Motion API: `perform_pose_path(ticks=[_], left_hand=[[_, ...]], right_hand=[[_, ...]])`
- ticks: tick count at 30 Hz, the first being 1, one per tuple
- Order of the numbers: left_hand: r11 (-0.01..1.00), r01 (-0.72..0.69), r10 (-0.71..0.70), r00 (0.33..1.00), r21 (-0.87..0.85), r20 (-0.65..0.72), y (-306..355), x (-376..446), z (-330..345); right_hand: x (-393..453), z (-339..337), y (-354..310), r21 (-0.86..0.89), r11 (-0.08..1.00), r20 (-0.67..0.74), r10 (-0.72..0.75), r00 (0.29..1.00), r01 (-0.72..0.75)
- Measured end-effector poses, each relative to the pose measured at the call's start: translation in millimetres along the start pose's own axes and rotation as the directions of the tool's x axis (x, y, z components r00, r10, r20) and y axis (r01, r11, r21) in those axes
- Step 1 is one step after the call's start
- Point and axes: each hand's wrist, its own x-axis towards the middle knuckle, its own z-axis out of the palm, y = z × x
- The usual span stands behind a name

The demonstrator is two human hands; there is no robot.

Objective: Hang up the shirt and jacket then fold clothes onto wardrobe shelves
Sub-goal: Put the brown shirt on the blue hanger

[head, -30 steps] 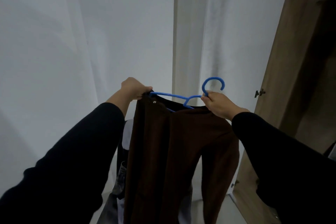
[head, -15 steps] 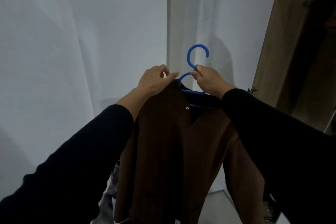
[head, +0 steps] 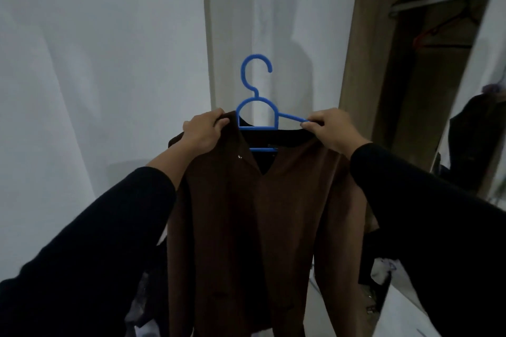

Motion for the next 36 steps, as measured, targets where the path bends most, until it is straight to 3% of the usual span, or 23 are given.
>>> perform_pose_path(ticks=[9,18,21,24,34,36], left_hand=[[0.998,-0.043,0.042,0.999,0.043,0.006,25.1,24.2,35.6],[0.985,-0.154,0.154,0.988,0.08,0.006,88.8,58.6,82.8],[0.991,-0.124,0.127,0.99,0.059,-0.068,105.4,73.2,101.2],[0.992,-0.113,0.118,0.989,0.055,-0.086,113.9,89.1,116.4],[0.997,-0.073,0.074,0.993,0.019,-0.095,121.7,120.7,154.9],[0.998,-0.057,0.054,0.987,-0.015,-0.15,130.4,130.3,161.1]], right_hand=[[-6.2,-24.6,43.1,0.064,0.987,0.005,0.146,0.989,-0.146],[38.4,-34.6,77.3,0.104,0.994,-0.105,0.031,0.994,-0.02],[55.6,-41.1,90.5,0.182,0.983,-0.068,0.046,0.997,-0.033],[69.4,-46.2,112.6,0.134,0.99,-0.006,0.045,0.999,-0.043],[110.7,-74.6,172.8,0.084,0.996,-0.082,0.01,0.997,-0.004],[117.9,-75.3,179.0,0.069,0.998,-0.144,0.019,0.989,-0.009]])
